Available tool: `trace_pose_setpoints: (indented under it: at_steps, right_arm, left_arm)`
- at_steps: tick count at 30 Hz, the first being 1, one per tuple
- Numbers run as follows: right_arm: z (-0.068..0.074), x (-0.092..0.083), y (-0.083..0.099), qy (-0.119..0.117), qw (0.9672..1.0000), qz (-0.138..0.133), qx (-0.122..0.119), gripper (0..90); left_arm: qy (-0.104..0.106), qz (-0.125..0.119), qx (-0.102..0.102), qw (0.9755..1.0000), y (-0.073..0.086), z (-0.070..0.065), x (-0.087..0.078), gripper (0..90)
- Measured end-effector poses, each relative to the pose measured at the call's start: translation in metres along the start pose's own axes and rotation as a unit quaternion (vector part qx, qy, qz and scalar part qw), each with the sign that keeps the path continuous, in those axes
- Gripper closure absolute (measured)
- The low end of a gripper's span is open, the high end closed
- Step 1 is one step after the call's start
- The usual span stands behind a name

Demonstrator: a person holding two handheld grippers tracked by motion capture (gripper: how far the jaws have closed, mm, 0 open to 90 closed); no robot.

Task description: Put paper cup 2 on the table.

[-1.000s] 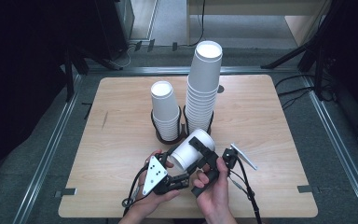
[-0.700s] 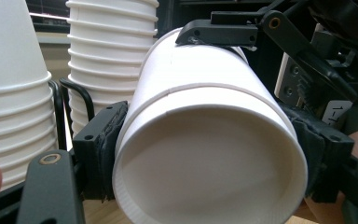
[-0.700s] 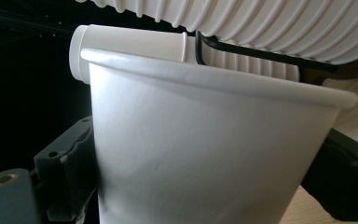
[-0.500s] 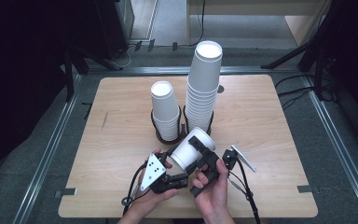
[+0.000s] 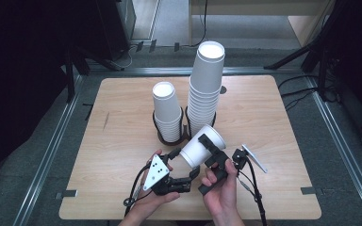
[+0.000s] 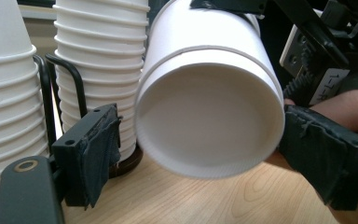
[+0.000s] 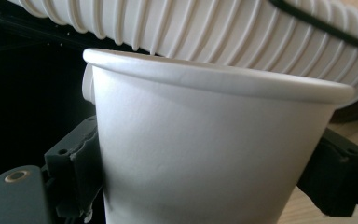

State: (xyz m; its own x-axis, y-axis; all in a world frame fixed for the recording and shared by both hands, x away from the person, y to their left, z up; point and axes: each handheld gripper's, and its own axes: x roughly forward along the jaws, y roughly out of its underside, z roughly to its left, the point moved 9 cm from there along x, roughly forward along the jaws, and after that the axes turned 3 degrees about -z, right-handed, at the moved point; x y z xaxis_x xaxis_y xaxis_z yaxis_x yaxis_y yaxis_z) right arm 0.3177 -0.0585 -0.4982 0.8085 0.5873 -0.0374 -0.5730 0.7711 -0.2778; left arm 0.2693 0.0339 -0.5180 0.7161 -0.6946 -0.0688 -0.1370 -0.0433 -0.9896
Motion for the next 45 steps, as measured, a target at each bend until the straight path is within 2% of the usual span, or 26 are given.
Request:
trace_pose_setpoints:
  at_steps: [2,5,9,14,18,21,26,28,29,31,34,38,39,41,43,45]
  right_arm:
    - [0.0,-0.001,-0.003,0.0,1.0,-0.004,-0.009,13.0]
    - [-0.002,-0.002,-0.009,0.02,0.9991,-0.014,-0.035,12.9]
    - [0.003,-0.004,-0.015,0.009,0.9978,-0.02,-0.063,12.8]
    - [0.005,-0.005,-0.019,0.014,0.9942,-0.031,-0.102,12.8]
    - [0.005,-0.004,-0.024,0.024,0.9891,-0.045,-0.138,12.9]
    - [0.004,-0.005,-0.027,0.025,0.9865,-0.043,-0.156,12.9]
    - [0.005,-0.007,-0.031,0.022,0.9841,-0.052,-0.168,13.0]
    - [0.006,-0.008,-0.035,0.023,0.9792,-0.068,-0.19,13.0]
    - [0.006,-0.008,-0.038,0.026,0.9747,-0.076,-0.208,13.0]
    - [0.008,-0.009,-0.041,0.025,0.9702,-0.086,-0.225,13.1]
    - [0.009,-0.01,-0.046,0.034,0.953,-0.108,-0.281,13.1]
    - [0.009,-0.011,-0.048,0.042,0.9368,-0.117,-0.327,13.1]
    - [0.009,-0.012,-0.048,0.046,0.9302,-0.121,-0.343,13.1]
    - [0.01,-0.012,-0.05,0.05,0.9112,-0.137,-0.385,13.1]
    - [0.011,-0.012,-0.051,0.053,0.8983,-0.142,-0.413,13.1]
    - [0.01,-0.012,-0.053,0.052,0.8903,-0.145,-0.428,13.2]
  left_arm:
    - [-0.001,0.0,-0.001,1.0,0.0,0.0,0.0,13.0]
    - [0.003,0.0,-0.005,1.0,-0.001,-0.001,0.0,12.9]
    - [0.002,0.005,-0.006,1.0,0.001,0.0,0.0,12.7]
    - [0.006,0.006,-0.015,0.9999,0.0,0.001,-0.001,11.4]
    - [0.009,0.01,-0.022,0.9997,0.001,0.002,-0.002,10.0]
    - [0.006,0.016,-0.023,0.9996,0.002,0.004,-0.002,9.6]
    - [-0.005,0.029,-0.023,0.9993,0.004,0.009,-0.003,9.0]
    - [-0.012,0.035,-0.02,0.9991,0.005,0.012,-0.004,9.1]
    - [-0.015,0.036,-0.02,0.999,0.006,0.014,-0.003,9.1]
    - [-0.021,0.041,-0.02,0.9987,0.008,0.017,-0.003,9.1]
    - [-0.035,0.05,-0.022,0.9979,0.011,0.023,-0.003,9.1]
    - [-0.047,0.056,-0.019,0.9971,0.014,0.028,-0.002,9.1]
    - [-0.05,0.057,-0.017,0.997,0.015,0.029,-0.002,9.1]
    - [-0.052,0.06,-0.018,0.9967,0.016,0.031,-0.002,9.1]
    - [-0.059,0.066,-0.016,0.996,0.019,0.035,-0.002,9.1]
    - [-0.068,0.074,-0.01,0.9949,0.022,0.039,-0.002,9.2]
